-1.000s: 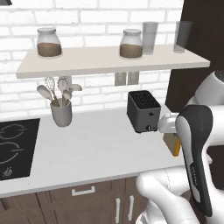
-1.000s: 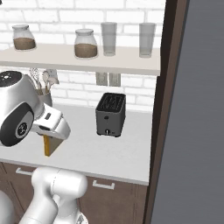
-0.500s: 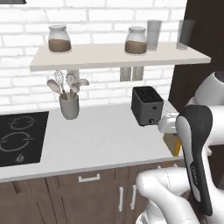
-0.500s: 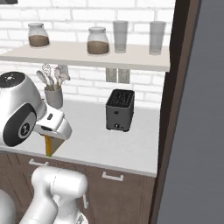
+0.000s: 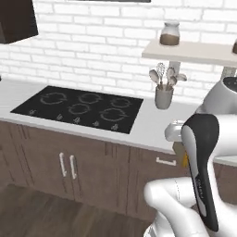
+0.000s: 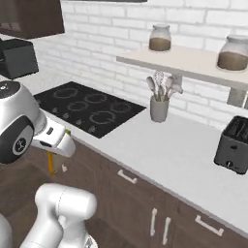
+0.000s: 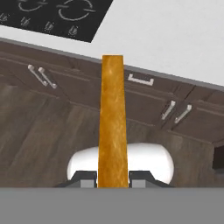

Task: Start the toaster. Once the lever pops up, take the bread to the plate on the dining counter.

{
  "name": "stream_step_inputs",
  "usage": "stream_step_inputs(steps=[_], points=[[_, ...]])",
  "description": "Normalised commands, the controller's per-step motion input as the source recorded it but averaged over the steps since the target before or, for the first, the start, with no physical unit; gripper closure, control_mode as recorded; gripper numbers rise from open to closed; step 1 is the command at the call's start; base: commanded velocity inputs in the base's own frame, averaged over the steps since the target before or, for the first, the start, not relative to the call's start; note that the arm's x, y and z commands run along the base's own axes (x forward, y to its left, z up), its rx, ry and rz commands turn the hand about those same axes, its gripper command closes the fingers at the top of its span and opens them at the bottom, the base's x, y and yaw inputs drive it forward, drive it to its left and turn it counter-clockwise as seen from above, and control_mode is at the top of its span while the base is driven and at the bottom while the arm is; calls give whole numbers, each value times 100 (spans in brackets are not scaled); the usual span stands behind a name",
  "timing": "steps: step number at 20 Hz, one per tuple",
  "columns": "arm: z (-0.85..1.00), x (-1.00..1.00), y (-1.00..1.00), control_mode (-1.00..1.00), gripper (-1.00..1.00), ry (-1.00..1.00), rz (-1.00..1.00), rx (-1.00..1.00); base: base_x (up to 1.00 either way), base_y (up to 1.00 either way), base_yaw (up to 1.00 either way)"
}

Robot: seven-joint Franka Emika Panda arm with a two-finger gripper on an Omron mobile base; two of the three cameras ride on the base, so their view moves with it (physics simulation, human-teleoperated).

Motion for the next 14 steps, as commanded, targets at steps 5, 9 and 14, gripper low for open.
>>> stream_step_inputs(steps=[5,9,14], points=[[0,0,0,100,100,0,0,0,-8,33,99],[0,0,0,100,100,0,0,0,0,3,100],[0,0,0,100,100,0,0,0,0,0,100]])
